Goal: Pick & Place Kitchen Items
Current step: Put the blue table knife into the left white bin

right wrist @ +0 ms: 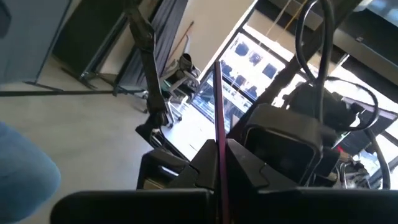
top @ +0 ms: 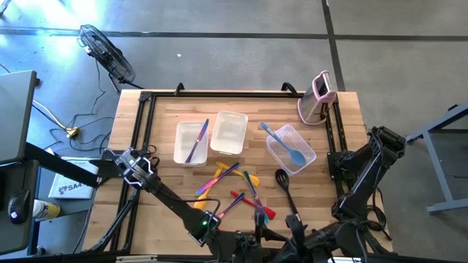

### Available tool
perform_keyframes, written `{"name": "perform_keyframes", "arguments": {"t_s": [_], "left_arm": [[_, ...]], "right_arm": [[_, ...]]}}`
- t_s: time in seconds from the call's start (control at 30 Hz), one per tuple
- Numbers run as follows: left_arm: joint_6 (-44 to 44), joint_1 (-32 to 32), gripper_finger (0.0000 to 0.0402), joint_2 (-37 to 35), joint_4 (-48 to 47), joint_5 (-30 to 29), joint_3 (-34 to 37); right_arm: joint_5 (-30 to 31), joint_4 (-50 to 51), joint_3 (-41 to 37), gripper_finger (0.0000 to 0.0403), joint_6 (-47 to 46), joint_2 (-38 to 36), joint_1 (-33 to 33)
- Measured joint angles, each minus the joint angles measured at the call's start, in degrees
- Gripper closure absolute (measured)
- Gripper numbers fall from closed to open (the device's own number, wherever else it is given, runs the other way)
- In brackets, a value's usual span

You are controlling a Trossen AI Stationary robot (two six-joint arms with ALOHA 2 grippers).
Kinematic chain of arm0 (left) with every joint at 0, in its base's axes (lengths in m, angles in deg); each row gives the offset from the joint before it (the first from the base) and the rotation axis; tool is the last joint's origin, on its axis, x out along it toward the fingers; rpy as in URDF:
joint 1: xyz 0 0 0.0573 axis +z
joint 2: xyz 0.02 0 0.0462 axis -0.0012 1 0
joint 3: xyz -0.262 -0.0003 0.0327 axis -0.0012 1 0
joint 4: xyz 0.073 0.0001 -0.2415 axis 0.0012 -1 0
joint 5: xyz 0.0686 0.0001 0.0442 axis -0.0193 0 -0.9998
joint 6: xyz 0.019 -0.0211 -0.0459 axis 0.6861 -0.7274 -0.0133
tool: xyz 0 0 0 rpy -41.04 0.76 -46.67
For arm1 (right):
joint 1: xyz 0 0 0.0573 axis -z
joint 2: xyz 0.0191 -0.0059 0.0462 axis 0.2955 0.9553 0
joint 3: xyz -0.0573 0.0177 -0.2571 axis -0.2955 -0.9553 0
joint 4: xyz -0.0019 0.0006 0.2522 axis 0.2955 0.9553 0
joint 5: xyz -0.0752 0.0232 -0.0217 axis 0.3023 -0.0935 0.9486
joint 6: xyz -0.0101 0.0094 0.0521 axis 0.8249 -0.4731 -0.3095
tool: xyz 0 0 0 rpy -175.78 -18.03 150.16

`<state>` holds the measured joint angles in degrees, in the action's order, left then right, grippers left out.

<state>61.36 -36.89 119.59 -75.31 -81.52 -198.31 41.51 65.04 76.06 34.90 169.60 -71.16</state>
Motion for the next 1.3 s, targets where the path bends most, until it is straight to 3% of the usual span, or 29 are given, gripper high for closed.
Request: {"name": "perform_keyframes", "arguments": {"t_s": [0.3, 0.67, 0.83, 1.07, 1.2, 1.3], "left_arm": [[3.4, -0.8, 0.0261, 0.1, -0.4, 2.3, 0.0], [7.0, -1.5, 0.0261, 0.1, -2.6, 1.5, 0.1], [7.6, -1.5, 0.0261, 0.1, -0.2, 6.1, 0.1], [6.2, -0.5, 0.0261, 0.1, 3.4, 17.0, 0.1], [-0.3, 1.4, 0.0261, 0.1, 2.6, 21.0, 0.1], [-10.4, 3.9, 0.0261, 0.1, 1.4, 25.5, 0.1]], "right_arm": [[-7.9, -3.1, 0.0, 0.0398, -1.8, -0.1, 0.0], [-28.3, -6.5, 0.1, 0.0398, -12.8, -2.7, -0.3], [-32.3, -8.5, 0.1, 0.0398, -15.7, -2.6, 0.8], [-38.5, -10.0, 0.1, 0.0398, -16.6, -2.6, 0.8], [-40.5, -10.1, 0.1, 0.0398, -17.5, -2.6, 0.8], [-43.0, -10.1, 0.1, 0.0398, -19.2, -2.6, 0.9]]}}
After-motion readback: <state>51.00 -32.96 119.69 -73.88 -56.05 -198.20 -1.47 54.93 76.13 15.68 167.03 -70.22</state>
